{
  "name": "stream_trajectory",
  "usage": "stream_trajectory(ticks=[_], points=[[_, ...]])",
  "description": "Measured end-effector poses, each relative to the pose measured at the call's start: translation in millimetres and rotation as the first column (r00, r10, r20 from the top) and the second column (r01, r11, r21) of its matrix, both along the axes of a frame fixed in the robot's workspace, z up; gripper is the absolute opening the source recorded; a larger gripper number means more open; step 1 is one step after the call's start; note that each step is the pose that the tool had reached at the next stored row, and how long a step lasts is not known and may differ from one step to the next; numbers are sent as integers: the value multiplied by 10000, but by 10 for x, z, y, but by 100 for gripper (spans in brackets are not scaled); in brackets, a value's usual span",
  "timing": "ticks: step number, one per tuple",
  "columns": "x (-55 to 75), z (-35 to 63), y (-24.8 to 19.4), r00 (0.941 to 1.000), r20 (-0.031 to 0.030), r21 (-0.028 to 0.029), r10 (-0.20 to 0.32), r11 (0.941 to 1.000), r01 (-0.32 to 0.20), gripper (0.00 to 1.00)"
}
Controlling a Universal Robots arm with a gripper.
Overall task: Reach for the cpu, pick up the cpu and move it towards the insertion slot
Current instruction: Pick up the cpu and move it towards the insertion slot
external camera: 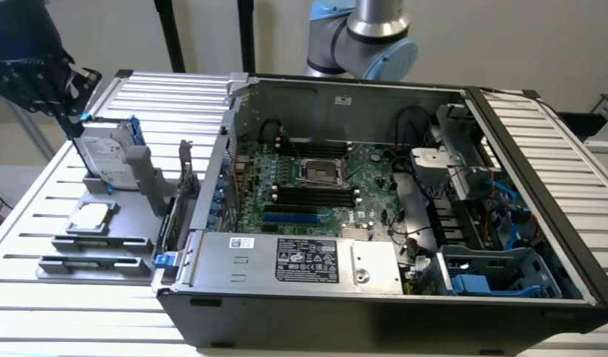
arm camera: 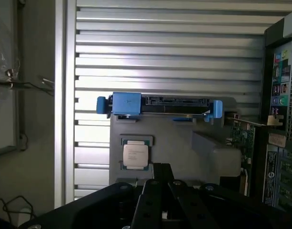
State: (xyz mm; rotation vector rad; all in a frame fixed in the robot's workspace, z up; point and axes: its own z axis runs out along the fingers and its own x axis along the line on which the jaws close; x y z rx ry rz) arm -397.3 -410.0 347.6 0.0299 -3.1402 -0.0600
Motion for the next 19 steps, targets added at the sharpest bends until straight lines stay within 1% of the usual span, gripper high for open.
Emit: stream_trajectory(ticks=[7, 9, 11, 13, 19], points=[[-253, -7, -36, 10000, -3, 0, 2, 10000, -2, 11], [-313, -15, -43, 10000, -10, -2, 3, 10000, -3, 11], [-363, -28, -50, 10000, -33, -7, 3, 10000, -3, 11], [-382, -34, -59, 10000, -51, -12, 8, 10000, -8, 11], [-384, -35, -75, 10000, -52, -11, 9, 10000, -9, 12]])
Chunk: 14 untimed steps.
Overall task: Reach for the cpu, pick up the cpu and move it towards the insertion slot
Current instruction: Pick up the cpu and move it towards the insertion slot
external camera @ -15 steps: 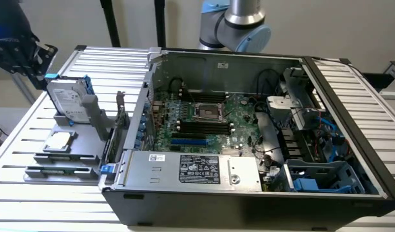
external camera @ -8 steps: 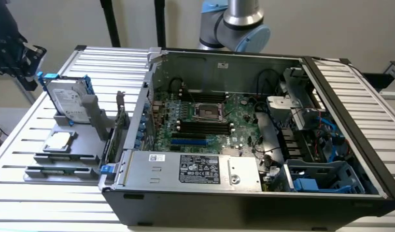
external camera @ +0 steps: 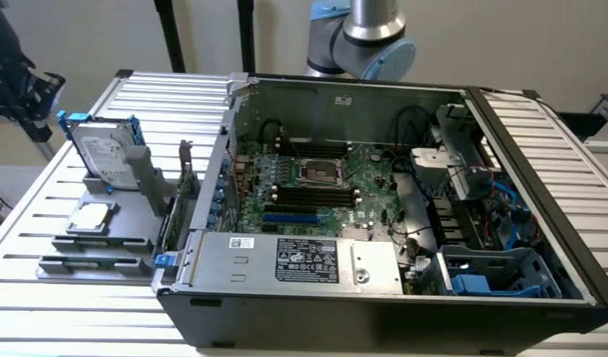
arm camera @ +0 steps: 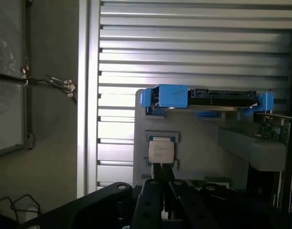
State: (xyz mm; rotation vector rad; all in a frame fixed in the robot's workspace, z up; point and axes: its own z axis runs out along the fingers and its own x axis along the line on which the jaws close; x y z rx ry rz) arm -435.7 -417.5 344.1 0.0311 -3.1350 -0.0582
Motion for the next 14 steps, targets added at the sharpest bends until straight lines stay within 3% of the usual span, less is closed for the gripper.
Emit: stream_trajectory(ticks=[3, 4, 10, 11, 13, 14], points=[[0, -2, -20, 10000, -1, -1, 0, 10000, 0, 30], [0, -3, -31, 10000, -3, -2, 0, 10000, 0, 30], [19, -34, -104, 10000, -26, 1, -1, 10000, 1, 59], [33, -40, -114, 10000, -36, -1, -1, 10000, 1, 59], [70, -65, -120, 10000, -41, -1, 0, 10000, 0, 71], [82, -83, -121, 10000, -41, 0, 0, 10000, 0, 71]])
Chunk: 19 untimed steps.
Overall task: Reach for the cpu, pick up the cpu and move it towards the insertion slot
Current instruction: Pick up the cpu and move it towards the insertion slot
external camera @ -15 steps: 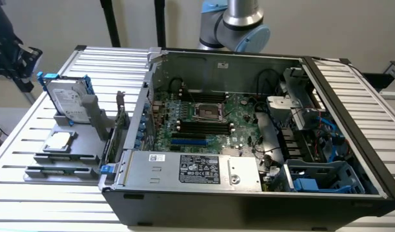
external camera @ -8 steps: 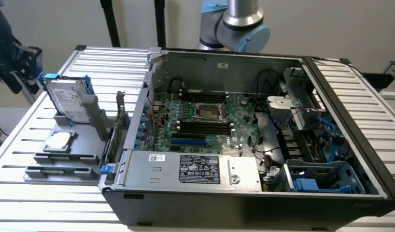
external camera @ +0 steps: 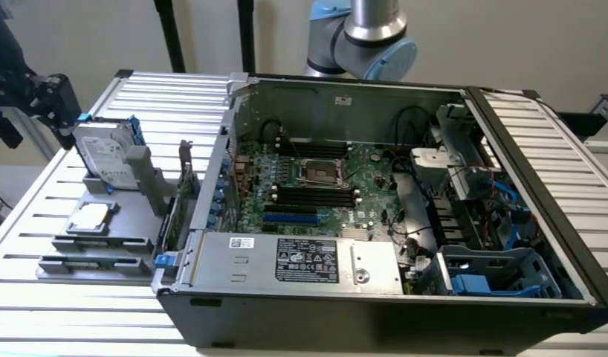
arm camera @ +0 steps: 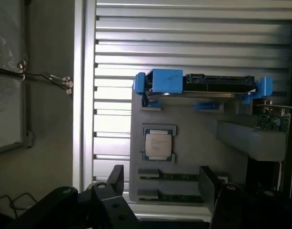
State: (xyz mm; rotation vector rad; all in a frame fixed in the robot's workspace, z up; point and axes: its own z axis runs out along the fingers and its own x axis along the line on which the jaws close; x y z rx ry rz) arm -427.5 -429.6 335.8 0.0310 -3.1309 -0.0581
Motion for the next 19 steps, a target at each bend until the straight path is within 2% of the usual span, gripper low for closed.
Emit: stream_trajectory(ticks=[1, 2, 15, 19], points=[[5, -19, 0, 10000, 1, 1, 0, 10000, 0, 71], [9, -37, 1, 10000, 1, 1, -2, 10000, 2, 77], [19, -274, -2, 10000, 0, 0, -1, 10000, 1, 77], [19, -345, -15, 10000, -1, 0, 0, 10000, 0, 77]])
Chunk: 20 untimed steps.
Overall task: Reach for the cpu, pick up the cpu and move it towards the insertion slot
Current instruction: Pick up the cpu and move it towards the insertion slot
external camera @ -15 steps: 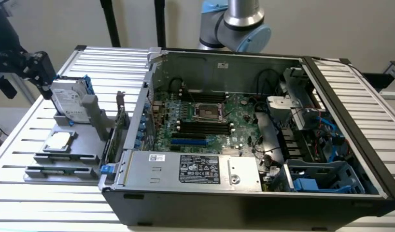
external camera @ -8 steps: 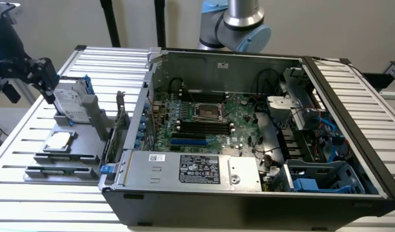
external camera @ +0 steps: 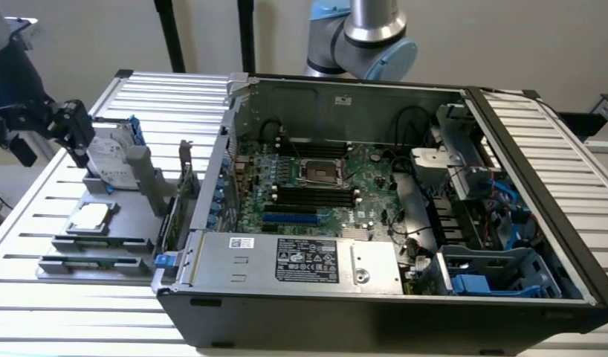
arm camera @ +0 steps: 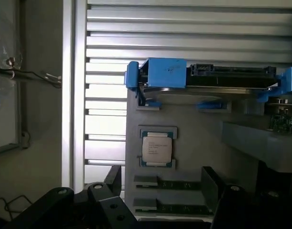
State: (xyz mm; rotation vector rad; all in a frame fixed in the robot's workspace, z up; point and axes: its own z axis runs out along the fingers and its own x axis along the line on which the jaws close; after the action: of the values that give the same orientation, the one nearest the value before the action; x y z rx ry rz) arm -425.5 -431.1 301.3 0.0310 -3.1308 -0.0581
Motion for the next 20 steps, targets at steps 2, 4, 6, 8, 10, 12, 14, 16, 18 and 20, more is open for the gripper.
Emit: stream_trajectory(ticks=[2, 4, 6, 8, 10, 12, 14, 16, 18, 20], points=[[0, -38, -9, 10000, 0, 1, 0, 10000, 0, 77], [1, -73, -17, 10000, -1, 0, 0, 10000, 0, 77], [1, -109, -25, 10000, 0, 0, 0, 10000, 0, 77], [2, -145, -33, 10000, -1, 0, -1, 10000, 1, 77], [4, -183, -41, 10000, 1, 1, -1, 10000, 1, 77], [5, -218, -49, 10000, -1, 0, -1, 10000, 1, 77], [7, -255, -56, 10000, 0, 0, -1, 10000, 1, 77], [12, -291, -62, 10000, -1, 0, 0, 10000, 0, 77], [19, -329, -67, 10000, 0, 1, -1, 10000, 1, 77], [27, -364, -71, 10000, -1, 0, 0, 10000, 0, 77]])
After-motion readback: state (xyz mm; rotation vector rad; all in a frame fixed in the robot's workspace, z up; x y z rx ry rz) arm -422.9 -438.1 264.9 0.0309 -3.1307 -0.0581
